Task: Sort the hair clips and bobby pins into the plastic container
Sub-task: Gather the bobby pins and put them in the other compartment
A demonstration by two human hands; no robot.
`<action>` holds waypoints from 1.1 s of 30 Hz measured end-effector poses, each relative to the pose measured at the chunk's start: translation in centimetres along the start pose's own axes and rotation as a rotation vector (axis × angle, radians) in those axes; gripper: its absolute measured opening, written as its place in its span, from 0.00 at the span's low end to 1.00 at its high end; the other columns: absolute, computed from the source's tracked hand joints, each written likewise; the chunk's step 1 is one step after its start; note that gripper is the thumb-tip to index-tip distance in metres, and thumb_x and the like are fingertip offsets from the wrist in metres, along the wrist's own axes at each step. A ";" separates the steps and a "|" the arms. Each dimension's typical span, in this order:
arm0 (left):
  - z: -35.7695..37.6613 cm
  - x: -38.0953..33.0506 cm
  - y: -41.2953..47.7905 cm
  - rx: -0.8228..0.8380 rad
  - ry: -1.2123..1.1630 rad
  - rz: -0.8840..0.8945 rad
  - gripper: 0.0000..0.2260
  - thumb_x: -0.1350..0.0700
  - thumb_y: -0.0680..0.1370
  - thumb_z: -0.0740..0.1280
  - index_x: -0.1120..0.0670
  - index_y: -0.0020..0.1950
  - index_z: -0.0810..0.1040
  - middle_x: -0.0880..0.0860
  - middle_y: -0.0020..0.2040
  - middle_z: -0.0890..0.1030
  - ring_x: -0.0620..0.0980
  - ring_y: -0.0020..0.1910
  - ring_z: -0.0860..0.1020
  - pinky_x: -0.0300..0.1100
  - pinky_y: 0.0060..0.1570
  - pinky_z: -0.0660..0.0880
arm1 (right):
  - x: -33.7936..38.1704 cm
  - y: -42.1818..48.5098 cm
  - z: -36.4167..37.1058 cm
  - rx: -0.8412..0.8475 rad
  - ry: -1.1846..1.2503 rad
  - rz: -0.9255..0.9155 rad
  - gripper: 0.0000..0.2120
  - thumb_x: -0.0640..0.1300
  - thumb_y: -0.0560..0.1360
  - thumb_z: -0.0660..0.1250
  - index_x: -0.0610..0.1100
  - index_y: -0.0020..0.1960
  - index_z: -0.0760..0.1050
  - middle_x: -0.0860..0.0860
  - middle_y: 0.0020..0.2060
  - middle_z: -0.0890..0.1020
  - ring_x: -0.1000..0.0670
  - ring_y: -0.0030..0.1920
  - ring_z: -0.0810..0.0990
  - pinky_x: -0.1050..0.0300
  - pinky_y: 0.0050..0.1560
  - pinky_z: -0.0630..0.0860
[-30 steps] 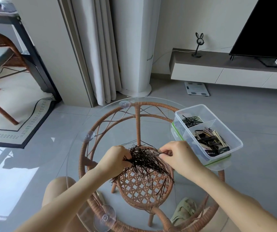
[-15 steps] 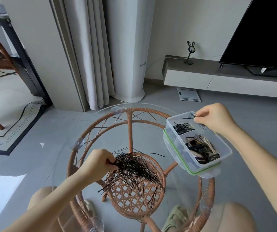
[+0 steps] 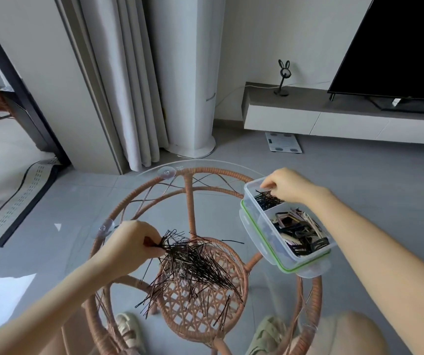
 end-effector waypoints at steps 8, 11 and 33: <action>-3.2 -1.9 1.8 -0.066 -0.013 0.020 0.05 0.56 0.67 0.76 0.55 0.40 0.85 0.50 0.35 0.84 0.47 0.33 0.79 0.34 0.35 0.73 | -2.2 -6.1 -0.3 -0.221 0.073 -0.011 0.12 0.40 0.75 0.62 0.48 0.54 0.80 0.50 0.52 0.83 0.46 0.54 0.79 0.55 0.55 0.71; -4.7 -3.1 2.9 -0.112 -0.060 0.015 0.04 0.56 0.67 0.76 0.54 0.39 0.85 0.43 0.30 0.80 0.36 0.28 0.76 0.26 0.32 0.70 | -3.0 -7.9 0.0 -0.305 0.127 -0.002 0.10 0.41 0.74 0.65 0.49 0.51 0.81 0.50 0.49 0.84 0.43 0.51 0.79 0.52 0.55 0.71; 8.1 -20.1 15.8 -0.046 0.320 0.456 0.09 0.71 0.75 0.61 0.63 0.50 0.79 0.61 0.52 0.76 0.60 0.48 0.78 0.47 0.47 0.75 | -5.6 -13.8 3.0 -0.544 0.164 0.052 0.06 0.37 0.66 0.74 0.46 0.40 0.83 0.52 0.35 0.86 0.47 0.35 0.83 0.48 0.54 0.71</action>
Point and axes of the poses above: each hand's wrist, its own y-axis towards the middle knuckle, its own z-axis out of the palm, x = y × z, the point moved 2 cm from there along y, towards the middle knuckle
